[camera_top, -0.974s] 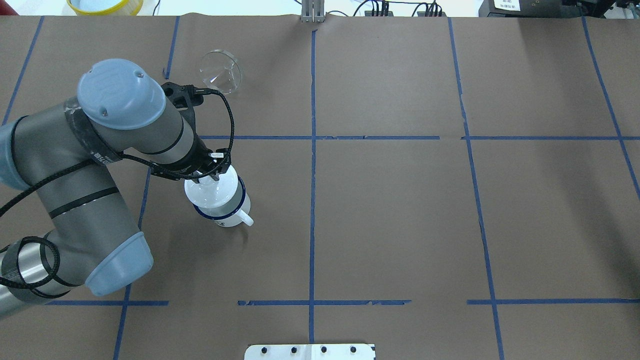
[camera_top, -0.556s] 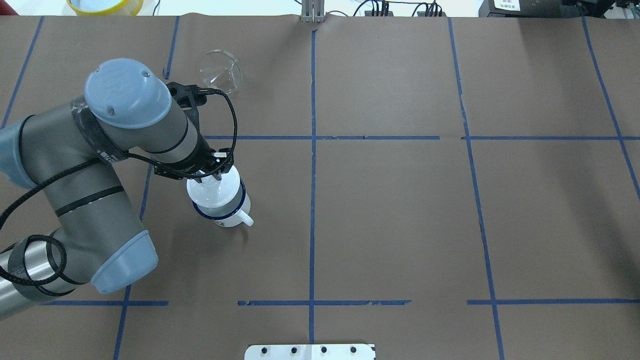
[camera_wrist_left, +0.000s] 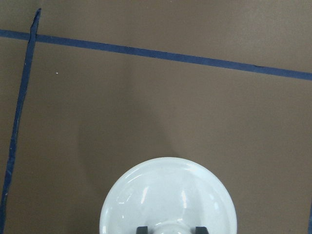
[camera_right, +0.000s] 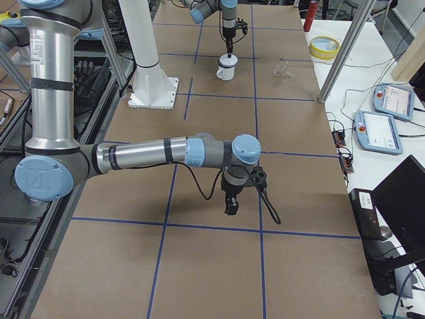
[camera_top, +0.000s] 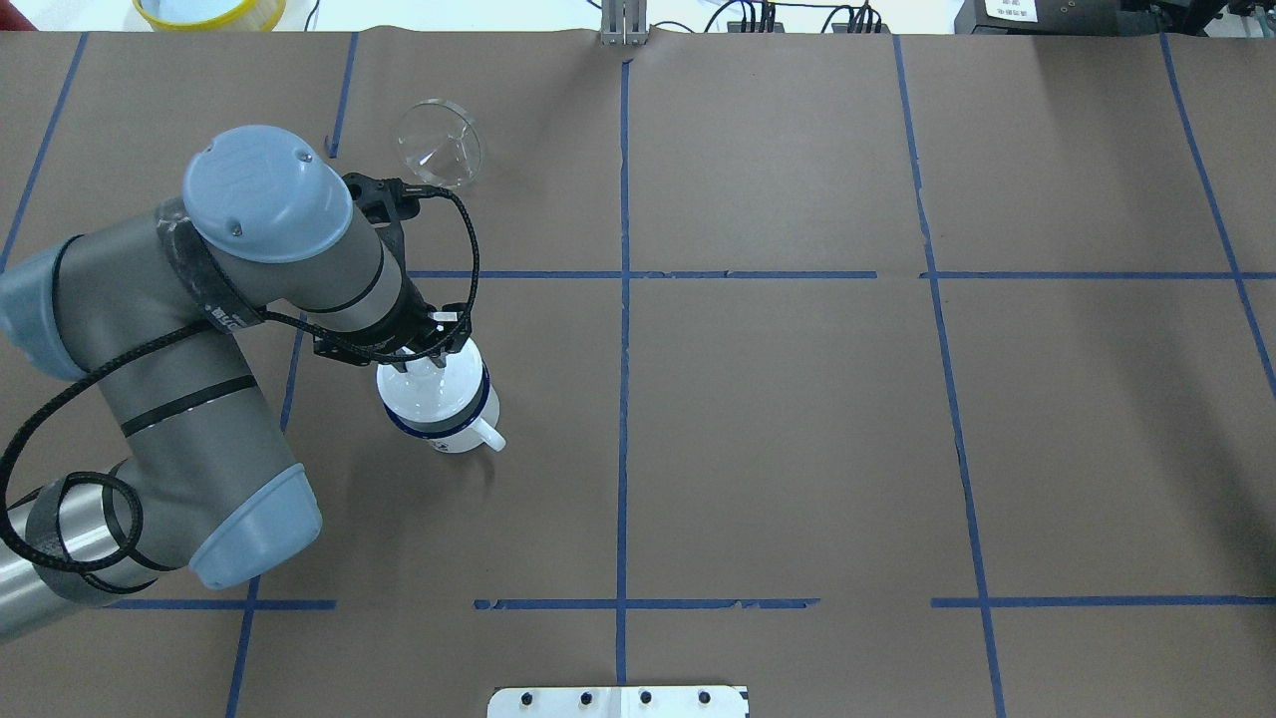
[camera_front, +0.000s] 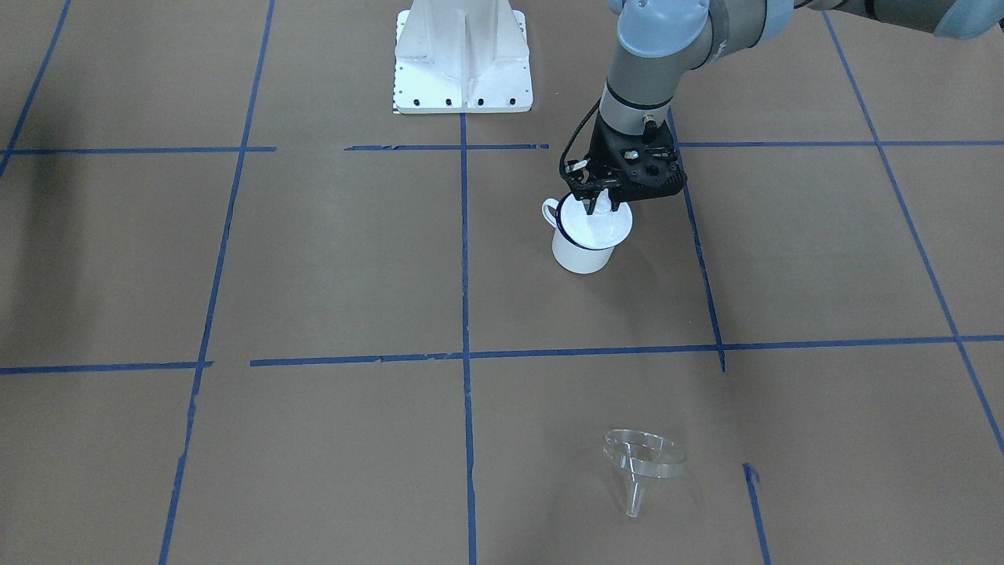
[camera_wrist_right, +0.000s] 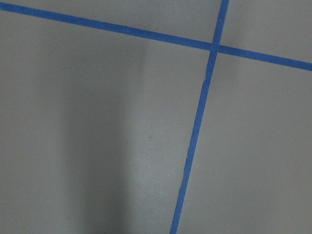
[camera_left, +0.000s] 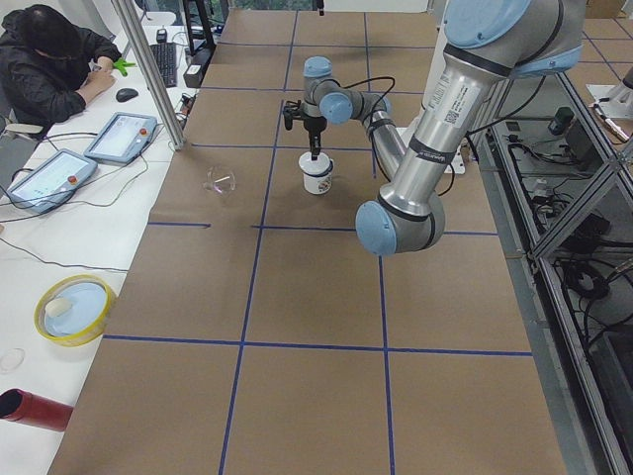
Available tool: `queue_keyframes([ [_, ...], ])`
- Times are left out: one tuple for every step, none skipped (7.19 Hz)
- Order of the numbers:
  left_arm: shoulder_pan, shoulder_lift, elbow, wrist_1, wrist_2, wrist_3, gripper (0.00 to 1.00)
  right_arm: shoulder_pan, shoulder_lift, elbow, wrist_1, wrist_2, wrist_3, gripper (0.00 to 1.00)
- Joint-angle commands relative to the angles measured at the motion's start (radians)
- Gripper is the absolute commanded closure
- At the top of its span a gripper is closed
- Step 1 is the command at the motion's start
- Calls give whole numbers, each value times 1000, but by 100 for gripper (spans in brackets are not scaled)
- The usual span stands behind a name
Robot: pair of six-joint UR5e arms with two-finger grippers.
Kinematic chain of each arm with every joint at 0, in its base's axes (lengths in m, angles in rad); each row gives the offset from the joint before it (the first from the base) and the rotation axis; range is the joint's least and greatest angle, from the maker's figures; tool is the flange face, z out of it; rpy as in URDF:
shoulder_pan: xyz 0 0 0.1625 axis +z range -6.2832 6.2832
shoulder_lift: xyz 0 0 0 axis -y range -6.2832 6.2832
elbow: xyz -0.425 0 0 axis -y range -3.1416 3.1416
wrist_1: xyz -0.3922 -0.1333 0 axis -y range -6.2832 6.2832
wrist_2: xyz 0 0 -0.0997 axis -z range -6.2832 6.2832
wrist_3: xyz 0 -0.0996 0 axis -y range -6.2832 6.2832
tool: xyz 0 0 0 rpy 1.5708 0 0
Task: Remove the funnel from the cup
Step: 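Lower the lid onto the mug and open the left gripper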
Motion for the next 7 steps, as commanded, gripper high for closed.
queue_keyframes([
  [0, 8, -11, 0, 0, 0, 100, 0, 0, 0, 0, 0, -1, 0],
  [1, 8, -12, 0, 0, 0, 100, 0, 0, 0, 0, 0, -1, 0],
  [1, 8, -10, 0, -28, 0, 100, 0, 0, 0, 0, 0, -1, 0],
  [1, 8, -9, -2, -48, -2, 100, 0, 0, 0, 0, 0, -1, 0],
  [1, 6, -2, -2, -48, -2, 100, 0, 0, 0, 0, 0, -1, 0],
  [1, 6, -1, -2, -48, -2, 100, 0, 0, 0, 0, 0, -1, 0],
  [1, 6, -1, -2, -48, -2, 100, 0, 0, 0, 0, 0, -1, 0],
])
